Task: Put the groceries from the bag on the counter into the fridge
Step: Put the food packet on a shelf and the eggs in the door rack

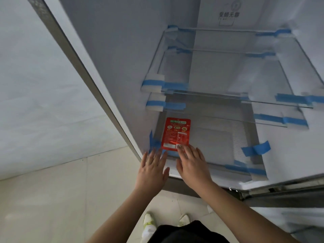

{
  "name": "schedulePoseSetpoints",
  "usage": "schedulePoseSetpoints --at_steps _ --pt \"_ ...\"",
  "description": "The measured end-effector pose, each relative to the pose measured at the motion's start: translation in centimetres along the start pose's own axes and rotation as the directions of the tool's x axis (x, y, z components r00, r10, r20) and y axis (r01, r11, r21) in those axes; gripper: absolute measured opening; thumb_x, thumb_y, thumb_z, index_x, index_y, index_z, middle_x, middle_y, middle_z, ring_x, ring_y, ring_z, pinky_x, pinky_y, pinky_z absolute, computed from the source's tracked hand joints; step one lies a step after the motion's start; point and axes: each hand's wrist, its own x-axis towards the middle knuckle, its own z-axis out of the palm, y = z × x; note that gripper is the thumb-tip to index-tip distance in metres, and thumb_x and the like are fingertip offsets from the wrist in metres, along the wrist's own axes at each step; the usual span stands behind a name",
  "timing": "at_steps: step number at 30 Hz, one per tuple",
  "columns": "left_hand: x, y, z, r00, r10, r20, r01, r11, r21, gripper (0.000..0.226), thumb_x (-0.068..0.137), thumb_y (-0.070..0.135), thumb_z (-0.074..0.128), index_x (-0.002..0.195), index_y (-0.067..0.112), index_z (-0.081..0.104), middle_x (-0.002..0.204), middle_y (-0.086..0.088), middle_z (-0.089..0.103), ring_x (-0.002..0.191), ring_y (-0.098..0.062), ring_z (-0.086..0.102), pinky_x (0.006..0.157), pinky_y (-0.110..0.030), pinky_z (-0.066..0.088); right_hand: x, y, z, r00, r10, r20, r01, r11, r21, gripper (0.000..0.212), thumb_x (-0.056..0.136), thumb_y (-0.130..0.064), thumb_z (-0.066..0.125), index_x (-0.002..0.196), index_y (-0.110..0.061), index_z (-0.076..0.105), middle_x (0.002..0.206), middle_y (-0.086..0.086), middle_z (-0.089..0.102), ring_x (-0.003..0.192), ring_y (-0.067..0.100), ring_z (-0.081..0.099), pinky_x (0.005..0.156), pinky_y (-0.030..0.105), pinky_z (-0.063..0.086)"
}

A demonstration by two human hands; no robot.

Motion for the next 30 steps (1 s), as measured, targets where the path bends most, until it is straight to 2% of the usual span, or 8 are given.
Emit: schedulePoseSetpoints --at_steps 3,7,9,11,15,20,26,30 --pt "-1.3 -0.4 0.2 1.000 -0.011 -0.009 0.011 1.000 -0.021 0.077 0.090 0.056 -0.010 0.157 0.024 0.008 0.166 -0.001 0.006 0.152 -0.021 -0.007 0.122 -0.044 -0.010 -0.7 -0.7 0.1 0.999 -0.015 0.033 0.015 1.000 -0.007 0.058 0.098 -0.045 0.024 0.146 -0.015 0.038 0.150 0.010 0.042 0.139 0.028 0.038 0.114 0.049 0.031" --pt "-3.9 -1.5 0.5 0.997 -0.075 -0.036 0.072 0.994 -0.079 0.064 0.099 0.050 0.018 0.150 0.018 0.039 0.157 -0.005 0.039 0.149 -0.025 0.025 0.123 -0.047 0.014 -1.7 -2.2 0.2 0.998 -0.036 0.059 0.038 0.999 -0.027 0.059 0.097 -0.046 0.022 0.143 -0.015 0.043 0.148 0.010 0.045 0.138 0.028 0.040 0.113 0.045 0.027" --pt "-5.4 -2.3 1.2 0.993 -0.094 -0.069 0.087 0.991 -0.100 0.060 0.100 0.048 0.025 0.146 0.017 0.046 0.151 -0.005 0.048 0.144 -0.026 0.037 0.119 -0.049 0.026 -2.3 -3.2 0.0 0.995 -0.051 0.081 0.054 0.998 -0.038 0.060 0.097 -0.048 0.022 0.143 -0.015 0.043 0.147 0.010 0.046 0.137 0.029 0.041 0.112 0.045 0.030" --pt "-6.9 -3.3 1.6 0.989 -0.111 -0.100 0.098 0.987 -0.128 0.058 0.100 0.047 0.028 0.145 0.017 0.047 0.149 -0.005 0.050 0.142 -0.028 0.039 0.117 -0.049 0.025 -2.9 -4.4 -0.1 0.994 -0.060 0.088 0.063 0.997 -0.039 0.062 0.097 -0.050 0.022 0.144 -0.014 0.042 0.148 0.010 0.045 0.136 0.030 0.041 0.111 0.046 0.032" --pt "-10.0 -6.1 2.0 0.975 -0.174 -0.140 0.153 0.977 -0.145 0.057 0.100 0.048 0.032 0.146 0.018 0.046 0.151 -0.005 0.047 0.144 -0.028 0.036 0.116 -0.047 0.017 -3.9 -8.0 -0.3 0.988 -0.122 0.091 0.127 0.990 -0.053 0.060 0.098 -0.049 0.027 0.144 -0.014 0.044 0.149 0.009 0.044 0.138 0.029 0.040 0.112 0.046 0.031" --pt "-14.3 -9.7 2.7 0.958 -0.258 -0.123 0.232 0.954 -0.189 0.063 0.101 0.055 0.016 0.151 0.022 0.037 0.158 -0.003 0.036 0.149 -0.026 0.024 0.118 -0.046 0.010 -5.0 -13.4 -0.1 0.960 -0.248 0.134 0.255 0.966 -0.040 0.058 0.098 -0.048 0.031 0.144 -0.014 0.043 0.147 0.009 0.047 0.137 0.027 0.042 0.110 0.045 0.036" --pt "-22.1 -15.4 4.6 0.889 -0.448 -0.094 0.417 0.877 -0.240 0.065 0.099 0.056 0.021 0.155 0.023 0.027 0.164 -0.001 0.021 0.152 -0.023 0.007 0.118 -0.045 0.004 -5.3 -21.7 0.7 0.894 -0.401 0.197 0.422 0.903 -0.076 0.062 0.098 -0.051 0.025 0.145 -0.015 0.041 0.148 0.010 0.045 0.137 0.029 0.041 0.110 0.044 0.031" --pt "-26.8 -18.2 5.0 0.837 -0.545 -0.050 0.514 0.814 -0.271 0.073 0.092 0.061 0.000 0.157 0.029 0.002 0.166 0.004 -0.007 0.150 -0.020 -0.018 0.122 -0.044 -0.008 -5.9 -27.1 1.7 0.837 -0.498 0.227 0.525 0.848 -0.073 0.062 0.098 -0.050 0.025 0.145 -0.013 0.042 0.148 0.012 0.045 0.136 0.030 0.042 0.110 0.045 0.034"
